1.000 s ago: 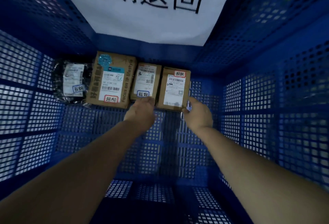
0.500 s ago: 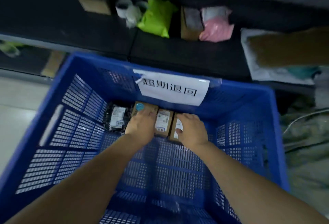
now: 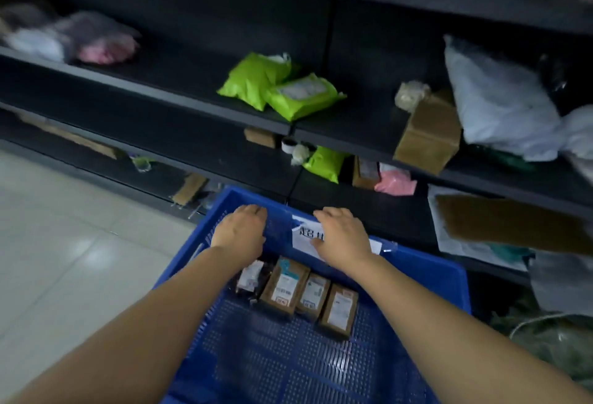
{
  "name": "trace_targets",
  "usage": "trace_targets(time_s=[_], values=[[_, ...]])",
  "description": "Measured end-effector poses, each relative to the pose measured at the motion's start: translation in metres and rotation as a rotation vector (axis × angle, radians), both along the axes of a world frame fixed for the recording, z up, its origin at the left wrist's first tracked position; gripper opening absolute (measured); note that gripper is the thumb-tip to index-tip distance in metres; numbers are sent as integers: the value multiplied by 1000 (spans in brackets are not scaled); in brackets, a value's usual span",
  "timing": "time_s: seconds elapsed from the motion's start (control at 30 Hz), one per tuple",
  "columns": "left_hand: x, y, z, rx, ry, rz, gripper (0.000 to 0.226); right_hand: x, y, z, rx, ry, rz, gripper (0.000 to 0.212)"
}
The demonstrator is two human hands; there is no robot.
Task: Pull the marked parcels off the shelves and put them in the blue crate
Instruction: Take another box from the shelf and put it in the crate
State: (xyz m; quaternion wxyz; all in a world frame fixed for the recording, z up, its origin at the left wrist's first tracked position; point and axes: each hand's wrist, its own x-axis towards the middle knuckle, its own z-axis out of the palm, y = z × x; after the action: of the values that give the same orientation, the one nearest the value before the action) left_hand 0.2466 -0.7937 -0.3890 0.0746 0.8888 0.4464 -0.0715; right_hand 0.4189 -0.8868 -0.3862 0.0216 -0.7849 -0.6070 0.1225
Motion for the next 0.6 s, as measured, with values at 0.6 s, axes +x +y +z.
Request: trace_targets(time_s=[0.6], values=[[-211,-8,264,468,-78,328,34,-186,63,270,394,-201,443,57]])
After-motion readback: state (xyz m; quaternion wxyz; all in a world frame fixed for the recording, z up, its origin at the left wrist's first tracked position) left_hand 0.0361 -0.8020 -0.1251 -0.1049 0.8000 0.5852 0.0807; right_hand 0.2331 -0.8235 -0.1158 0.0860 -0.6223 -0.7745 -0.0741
